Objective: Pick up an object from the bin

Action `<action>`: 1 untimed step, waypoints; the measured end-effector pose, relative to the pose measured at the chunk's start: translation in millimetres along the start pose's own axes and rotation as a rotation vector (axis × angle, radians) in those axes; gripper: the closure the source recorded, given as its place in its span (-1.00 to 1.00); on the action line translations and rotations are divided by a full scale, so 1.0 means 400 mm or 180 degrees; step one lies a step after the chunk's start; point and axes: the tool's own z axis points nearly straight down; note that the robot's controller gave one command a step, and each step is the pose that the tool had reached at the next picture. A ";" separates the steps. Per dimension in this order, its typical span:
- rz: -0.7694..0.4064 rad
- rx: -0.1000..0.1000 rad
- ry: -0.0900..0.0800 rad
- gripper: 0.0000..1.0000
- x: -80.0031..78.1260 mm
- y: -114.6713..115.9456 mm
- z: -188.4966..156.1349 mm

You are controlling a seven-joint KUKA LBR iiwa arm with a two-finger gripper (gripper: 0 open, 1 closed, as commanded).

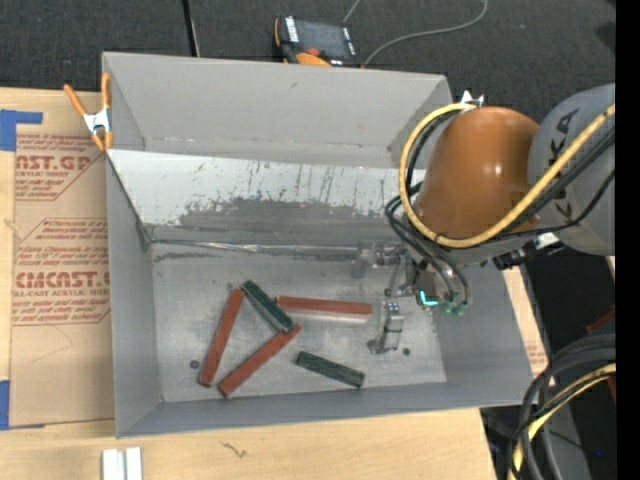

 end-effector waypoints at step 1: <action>-0.0009 -0.0003 -0.0019 -1.00 -0.016 0.021 0.344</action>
Offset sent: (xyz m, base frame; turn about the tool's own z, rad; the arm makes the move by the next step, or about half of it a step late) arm 0.0056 0.0076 -0.1353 -0.0025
